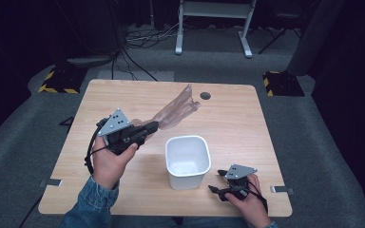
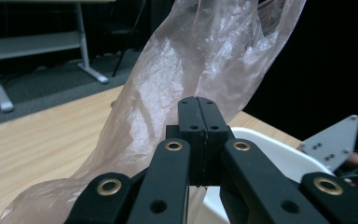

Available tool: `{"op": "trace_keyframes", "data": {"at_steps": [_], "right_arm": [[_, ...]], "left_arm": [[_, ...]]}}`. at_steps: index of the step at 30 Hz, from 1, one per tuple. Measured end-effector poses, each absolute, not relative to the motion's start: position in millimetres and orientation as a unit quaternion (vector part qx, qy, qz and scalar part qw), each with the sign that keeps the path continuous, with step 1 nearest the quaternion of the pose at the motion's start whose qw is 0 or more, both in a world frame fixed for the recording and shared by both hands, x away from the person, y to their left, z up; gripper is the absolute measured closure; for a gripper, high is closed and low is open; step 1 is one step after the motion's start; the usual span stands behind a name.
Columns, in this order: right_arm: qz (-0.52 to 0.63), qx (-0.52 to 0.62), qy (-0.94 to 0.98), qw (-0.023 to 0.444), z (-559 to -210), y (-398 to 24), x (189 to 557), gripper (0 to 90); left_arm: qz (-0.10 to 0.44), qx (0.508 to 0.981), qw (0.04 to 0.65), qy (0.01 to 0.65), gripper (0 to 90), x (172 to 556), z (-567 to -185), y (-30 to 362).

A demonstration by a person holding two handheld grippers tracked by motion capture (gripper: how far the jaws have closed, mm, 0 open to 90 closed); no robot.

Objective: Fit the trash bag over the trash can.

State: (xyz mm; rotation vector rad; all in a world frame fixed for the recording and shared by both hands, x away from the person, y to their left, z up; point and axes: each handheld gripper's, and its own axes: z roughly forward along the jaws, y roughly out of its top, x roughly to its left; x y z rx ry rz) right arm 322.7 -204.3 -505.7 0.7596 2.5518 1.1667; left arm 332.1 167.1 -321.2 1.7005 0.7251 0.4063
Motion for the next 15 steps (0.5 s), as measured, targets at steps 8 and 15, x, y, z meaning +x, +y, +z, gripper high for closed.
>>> {"op": "trace_keyframes", "data": {"at_steps": [8,15], "right_arm": [[0.398,0.258,0.873,0.117,-506,-205,323,28.9],[0.399,0.254,0.874,0.113,-506,-205,324,28.9]], "left_arm": [[0.164,0.732,0.597,0.285,90.0,314,-305,149],[0.155,0.75,0.596,0.243,90.0,289,-297,119]]}}
